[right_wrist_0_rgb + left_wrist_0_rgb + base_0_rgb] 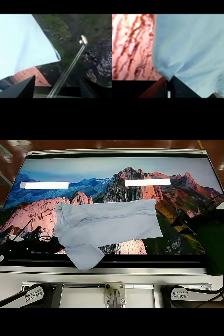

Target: Fold the shirts.

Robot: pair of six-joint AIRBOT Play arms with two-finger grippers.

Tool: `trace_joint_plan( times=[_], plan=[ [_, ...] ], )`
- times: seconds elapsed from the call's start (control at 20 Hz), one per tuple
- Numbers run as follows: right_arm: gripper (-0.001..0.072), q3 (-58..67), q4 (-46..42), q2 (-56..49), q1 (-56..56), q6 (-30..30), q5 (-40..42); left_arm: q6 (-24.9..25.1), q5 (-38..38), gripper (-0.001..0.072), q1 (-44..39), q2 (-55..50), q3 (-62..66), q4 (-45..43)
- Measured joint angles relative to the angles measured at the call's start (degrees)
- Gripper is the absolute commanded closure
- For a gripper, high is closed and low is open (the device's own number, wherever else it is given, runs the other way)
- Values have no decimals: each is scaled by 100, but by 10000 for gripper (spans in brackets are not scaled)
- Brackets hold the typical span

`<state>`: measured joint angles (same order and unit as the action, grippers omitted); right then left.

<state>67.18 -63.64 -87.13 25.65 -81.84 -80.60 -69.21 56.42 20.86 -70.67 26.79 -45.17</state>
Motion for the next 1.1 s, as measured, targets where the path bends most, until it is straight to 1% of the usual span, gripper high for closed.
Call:
trace_joint_plan(
  times=[0.3, 0.6, 0.65, 0.75, 0.85, 0.9, 1.0, 1.1],
  plan=[
    [35, -13, 85, -529, -33, 0, -190, 192, 103, 672, -68, 120, -2, 184],
    [42, -13, 304, -1038, -398, 72, 129, 254, 240, 673, -79, 518, 0, 221],
    [94, -13, 376, -1108, -496, 98, 221, 258, 269, 672, -79, 568, 9, 221],
    [233, -11, 494, -1222, -730, 98, 310, 264, 334, 672, -79, 638, 87, 229],
    [588, -11, 592, -1296, -973, 103, 616, 264, 413, 673, -79, 675, 249, 232],
    [652, -9, 643, -1318, -1086, 111, 726, 269, 463, 673, -79, 686, 367, 232],
    [652, 46, 962, -1325, -1252, 284, 892, 273, 590, 674, -79, 719, 710, 232],
    [653, 181, 1460, -1154, -1346, 570, 824, 273, 743, 675, -85, 831, 1228, 223]
  ],
)
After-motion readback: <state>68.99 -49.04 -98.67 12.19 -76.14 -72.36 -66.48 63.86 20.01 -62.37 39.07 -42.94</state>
